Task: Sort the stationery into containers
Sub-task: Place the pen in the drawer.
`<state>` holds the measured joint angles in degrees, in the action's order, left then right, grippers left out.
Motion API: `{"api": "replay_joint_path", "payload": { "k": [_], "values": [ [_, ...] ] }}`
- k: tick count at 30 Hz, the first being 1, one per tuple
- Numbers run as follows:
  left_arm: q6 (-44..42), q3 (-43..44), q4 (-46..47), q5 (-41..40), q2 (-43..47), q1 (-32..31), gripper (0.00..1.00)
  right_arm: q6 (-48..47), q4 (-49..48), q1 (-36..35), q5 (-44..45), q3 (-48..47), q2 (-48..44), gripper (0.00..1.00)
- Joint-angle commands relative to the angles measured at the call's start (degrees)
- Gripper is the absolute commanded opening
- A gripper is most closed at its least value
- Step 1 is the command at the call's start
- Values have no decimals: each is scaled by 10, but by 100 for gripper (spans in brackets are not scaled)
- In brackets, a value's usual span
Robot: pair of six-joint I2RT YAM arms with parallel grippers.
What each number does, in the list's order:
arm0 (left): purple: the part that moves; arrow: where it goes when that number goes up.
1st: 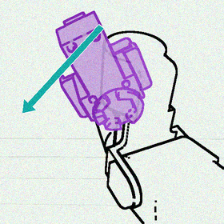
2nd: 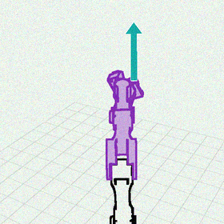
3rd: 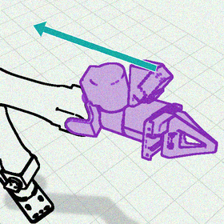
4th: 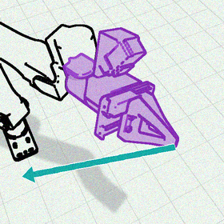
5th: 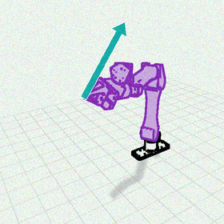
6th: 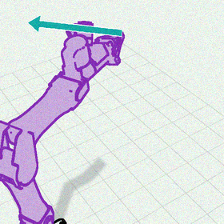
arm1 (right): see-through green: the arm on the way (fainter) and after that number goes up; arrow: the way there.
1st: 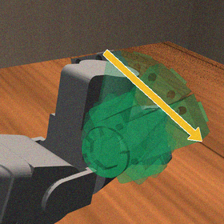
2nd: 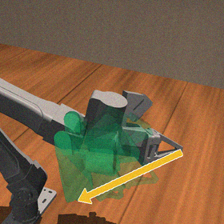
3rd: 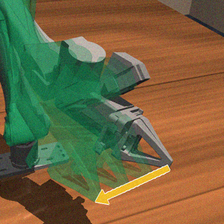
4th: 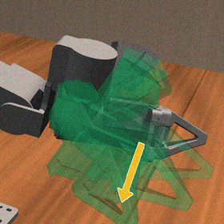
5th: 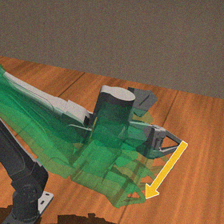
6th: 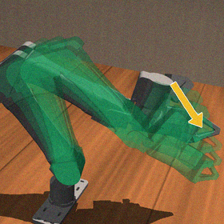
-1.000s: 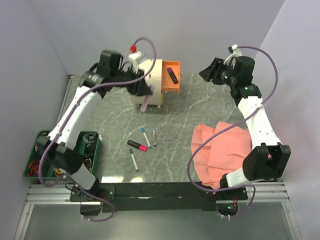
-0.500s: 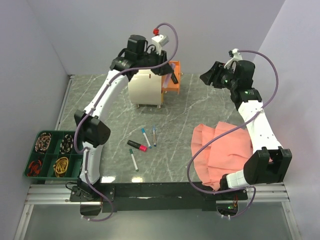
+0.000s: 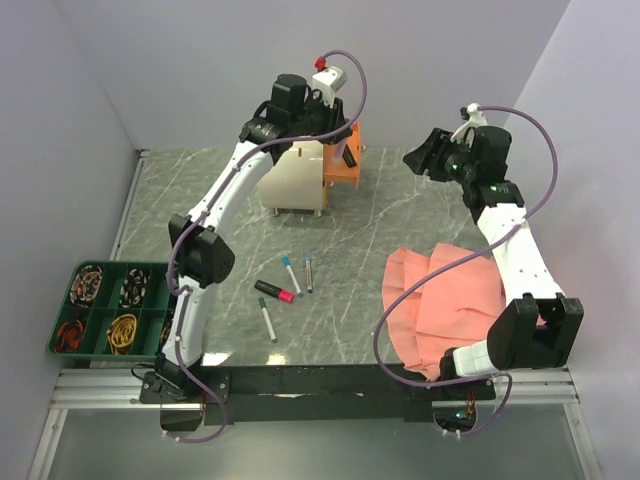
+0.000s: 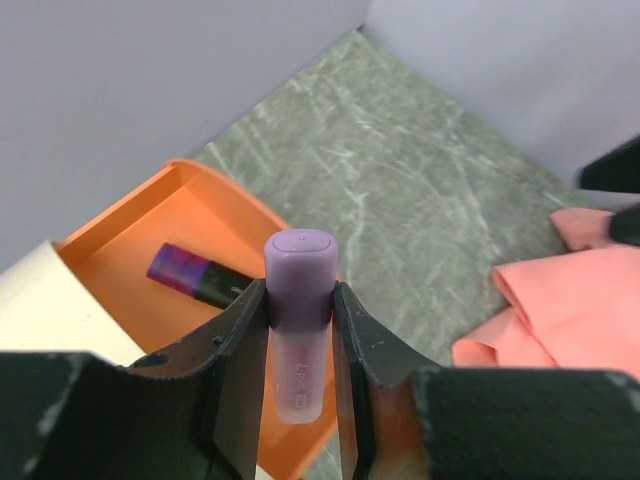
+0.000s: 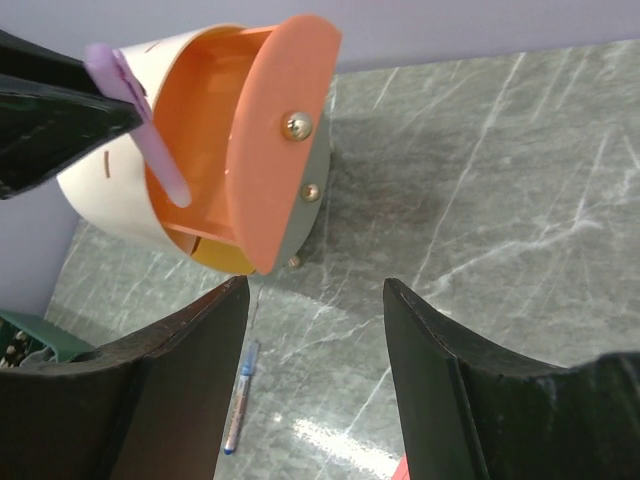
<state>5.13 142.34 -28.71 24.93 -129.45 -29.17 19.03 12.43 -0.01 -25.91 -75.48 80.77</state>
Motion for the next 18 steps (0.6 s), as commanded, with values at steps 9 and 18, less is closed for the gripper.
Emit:
{"api": "replay_joint_path", "payload": {
  "k": [9,18],
  "values": [
    [-9,25,138,-73,-7,4,68,5,-28,19,3,4,-9,64],
    [-45,-113,154,-91,208,5,83,3,-28,19,-6,16,-27,65]
  ]
}}
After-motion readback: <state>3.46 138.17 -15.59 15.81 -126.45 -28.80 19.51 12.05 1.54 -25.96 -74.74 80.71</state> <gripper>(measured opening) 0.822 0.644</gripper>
